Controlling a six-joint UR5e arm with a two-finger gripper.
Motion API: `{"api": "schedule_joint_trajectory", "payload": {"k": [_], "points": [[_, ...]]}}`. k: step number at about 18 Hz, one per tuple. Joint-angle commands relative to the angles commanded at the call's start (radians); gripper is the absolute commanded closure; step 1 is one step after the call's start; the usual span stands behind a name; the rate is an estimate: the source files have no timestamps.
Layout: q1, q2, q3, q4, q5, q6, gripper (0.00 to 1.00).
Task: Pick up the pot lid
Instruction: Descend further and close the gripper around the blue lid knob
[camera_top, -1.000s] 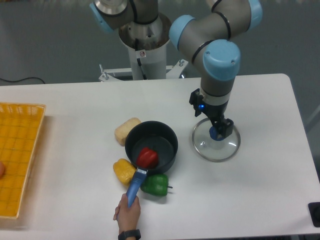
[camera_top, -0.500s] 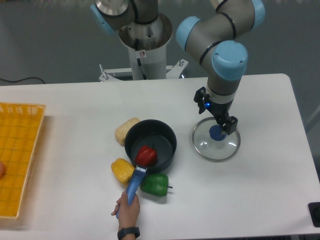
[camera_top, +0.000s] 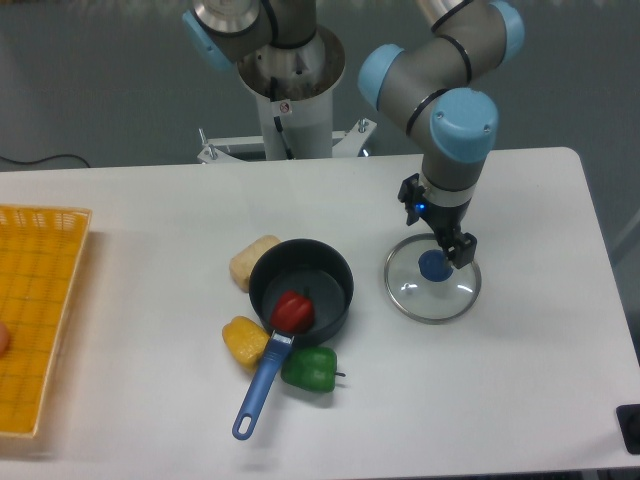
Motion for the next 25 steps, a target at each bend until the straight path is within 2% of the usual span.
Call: {"api": "schedule_joint_trajectory", "payload": {"k": [14, 25], "points": [[-0.002, -0.091, 0.034, 0.077, 0.003, 0.048, 0.0], [-0.005, -0.121, 0.022, 0.094, 0.006, 0.074, 0.0]]}}
